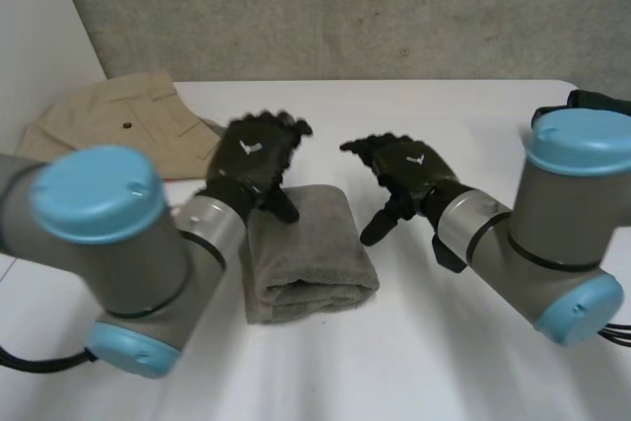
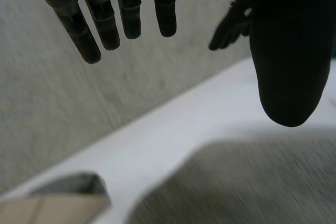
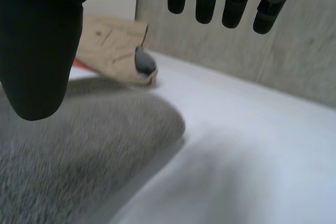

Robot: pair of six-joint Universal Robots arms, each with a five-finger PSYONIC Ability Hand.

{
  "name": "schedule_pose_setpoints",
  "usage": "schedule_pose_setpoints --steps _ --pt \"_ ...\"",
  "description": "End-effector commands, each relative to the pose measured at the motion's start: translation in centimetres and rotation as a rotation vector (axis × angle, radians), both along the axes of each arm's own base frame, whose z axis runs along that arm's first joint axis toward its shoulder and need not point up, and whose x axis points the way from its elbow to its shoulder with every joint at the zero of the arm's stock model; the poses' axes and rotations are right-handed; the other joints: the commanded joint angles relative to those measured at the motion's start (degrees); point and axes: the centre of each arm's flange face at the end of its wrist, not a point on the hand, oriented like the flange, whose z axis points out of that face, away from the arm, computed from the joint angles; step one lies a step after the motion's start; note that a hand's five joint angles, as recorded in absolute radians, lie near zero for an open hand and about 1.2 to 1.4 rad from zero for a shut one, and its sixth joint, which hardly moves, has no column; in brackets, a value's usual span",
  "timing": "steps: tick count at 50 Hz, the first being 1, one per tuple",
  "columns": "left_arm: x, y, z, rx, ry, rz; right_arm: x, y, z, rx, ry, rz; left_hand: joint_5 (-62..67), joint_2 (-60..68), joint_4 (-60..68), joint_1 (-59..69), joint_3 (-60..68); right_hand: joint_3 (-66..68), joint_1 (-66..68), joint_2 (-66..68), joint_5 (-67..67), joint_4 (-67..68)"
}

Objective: Fold the laundry.

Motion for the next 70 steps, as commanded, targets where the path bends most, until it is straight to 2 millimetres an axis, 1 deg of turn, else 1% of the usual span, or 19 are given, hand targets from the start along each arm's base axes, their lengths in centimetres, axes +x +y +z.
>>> schedule_pose_setpoints --steps 1,4,8,13,18,21,22,26,27,29,30,31,32,37,41,45,59,67,70 --pt "0.3 0.3 -4.9 0.141 -0.156 0.100 1.2 -1.3 -3.2 0.092 0.066 0.019 0.76 -0.09 0.11 -1.65 -0.21 -2.38 -2.89 -2.34 -2.73 -2.27" --pt "0.9 0.4 -5.6 0.175 -0.193 0.129 1.8 -1.4 -4.1 0.103 0.079 0.037 0.93 0.08 0.28 -1.48 -0.04 -2.38 -2.89 -2.34 -2.73 -2.27" --pt "1.7 0.8 -6.3 0.217 -0.237 0.153 3.1 -0.2 -5.0 0.087 0.135 0.098 1.09 0.24 0.45 -1.32 0.12 -2.38 -2.89 -2.34 -2.73 -2.27" --pt "2.8 0.6 -6.8 0.217 -0.305 0.161 3.3 0.1 -6.3 0.030 0.233 0.130 1.09 0.25 0.45 -1.32 0.13 -2.38 -2.89 -2.34 -2.73 -2.27" --pt "3.0 0.7 -5.9 0.154 -0.381 0.132 2.8 -0.2 -5.4 -0.086 0.353 0.082 0.76 -0.09 0.11 -1.65 -0.21 0.21 -0.29 0.25 -0.14 0.32" --pt "2.8 0.4 -4.4 0.103 -0.378 0.109 2.9 0.2 -3.9 -0.154 0.388 0.081 0.92 0.07 0.28 -1.49 -0.05 0.73 0.23 0.77 0.38 0.84" --pt "2.6 0.4 -3.9 0.090 -0.368 0.098 2.7 0.6 -2.9 -0.189 0.398 0.076 0.93 0.08 0.28 -1.48 -0.04 0.56 0.06 0.61 0.22 0.67" --pt "1.7 0.4 -0.7 0.017 -0.285 0.008 2.3 1.7 -1.1 -0.245 0.383 0.064 0.42 -0.43 -0.23 -1.99 -0.55 0.06 -0.45 0.10 -0.29 0.17" --pt "1.5 0.2 0.8 -0.018 -0.249 -0.024 2.2 1.9 -0.9 -0.256 0.375 0.064 0.26 -0.59 -0.39 -2.15 -0.71 -0.28 -0.78 -0.23 -0.62 -0.17" --pt "1.5 0.0 2.3 -0.050 -0.216 -0.056 2.2 3.1 -0.8 -0.288 0.348 0.070 0.09 -0.76 -0.56 -2.32 -0.88 -0.95 -1.45 -0.90 -1.30 -0.84" --pt "1.6 -0.4 4.6 -0.100 -0.160 -0.120 2.0 4.2 -0.8 -0.302 0.341 0.081 0.25 -0.60 -0.40 -2.16 -0.72 -1.12 -1.62 -1.07 -1.47 -1.01" --pt "1.5 -0.5 5.1 -0.110 -0.143 -0.139 2.0 4.8 -1.0 -0.306 0.337 0.091 0.25 -0.60 -0.39 -2.16 -0.71 -1.12 -1.63 -1.08 -1.47 -1.01" --pt "1.3 -0.5 5.6 -0.114 -0.120 -0.180 1.8 6.1 -1.6 -0.312 0.329 0.112 0.25 -0.60 -0.39 -2.16 -0.71 -1.12 -1.63 -1.08 -1.47 -1.01" --pt "0.6 -0.2 7.1 -0.053 0.002 -0.347 1.6 8.5 -3.9 -0.314 0.322 0.158 1.26 0.41 0.62 -1.15 0.29 -0.96 -1.46 -0.91 -1.30 -0.85" --pt "0.4 0.2 7.9 0.026 0.070 -0.444 2.2 10.2 -5.6 -0.343 0.293 0.211 1.43 0.58 0.78 -0.98 0.46 -0.45 -0.96 -0.41 -0.80 -0.34" --pt "0.4 -0.2 7.5 0.058 0.085 -0.459 2.7 10.0 -7.2 -0.358 0.298 0.215 1.26 0.42 0.62 -1.15 0.30 0.39 -0.11 0.44 0.05 0.50" --pt "0.2 -0.1 6.7 0.078 0.076 -0.457 4.7 7.8 -9.4 -0.416 0.266 0.198 1.09 0.25 0.45 -1.32 0.13 11.99 11.49 12.03 11.64 12.10" --pt "0.3 -0.2 6.8 0.076 0.078 -0.454 5.4 7.1 -9.0 -0.443 0.252 0.192 1.09 0.25 0.45 -1.32 0.13 17.88 17.37 17.92 17.53 17.99" --pt "0.3 -0.2 6.8 0.075 0.077 -0.455 5.6 6.8 -8.9 -0.451 0.247 0.192 1.26 0.41 0.62 -1.15 0.29 26.94 26.44 26.99 26.60 27.05"
